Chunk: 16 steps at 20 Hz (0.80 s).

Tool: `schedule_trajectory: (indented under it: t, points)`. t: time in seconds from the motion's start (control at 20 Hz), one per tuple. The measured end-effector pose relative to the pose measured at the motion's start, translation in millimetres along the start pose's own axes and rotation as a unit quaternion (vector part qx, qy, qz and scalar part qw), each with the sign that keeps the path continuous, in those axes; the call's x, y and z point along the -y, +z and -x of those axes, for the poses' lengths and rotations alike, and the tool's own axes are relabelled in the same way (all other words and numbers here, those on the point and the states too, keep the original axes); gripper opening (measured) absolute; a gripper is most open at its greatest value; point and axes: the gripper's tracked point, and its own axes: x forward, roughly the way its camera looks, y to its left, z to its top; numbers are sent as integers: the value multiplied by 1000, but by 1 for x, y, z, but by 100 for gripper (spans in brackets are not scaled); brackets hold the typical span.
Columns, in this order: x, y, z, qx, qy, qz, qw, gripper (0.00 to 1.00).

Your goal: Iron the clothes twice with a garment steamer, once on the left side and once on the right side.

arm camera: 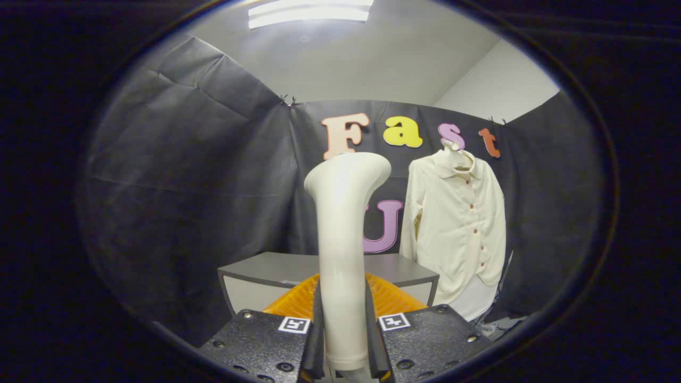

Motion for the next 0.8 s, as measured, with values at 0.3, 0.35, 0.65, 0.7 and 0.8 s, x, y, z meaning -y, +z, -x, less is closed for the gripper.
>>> schedule_trajectory:
  t: [0.3,0.35,0.65,0.7,0.8]
  points:
    - [-7,-6,-2,-4,-2,11,1000,33]
    - [-6,-5,-2,-2,-4,10,1000,33]
    - [-6,-5,-2,0,-4,10,1000,33]
    - [-5,-4,-1,1,-6,9,1000,33]
    - [-3,-1,2,6,-10,9,1000,33]
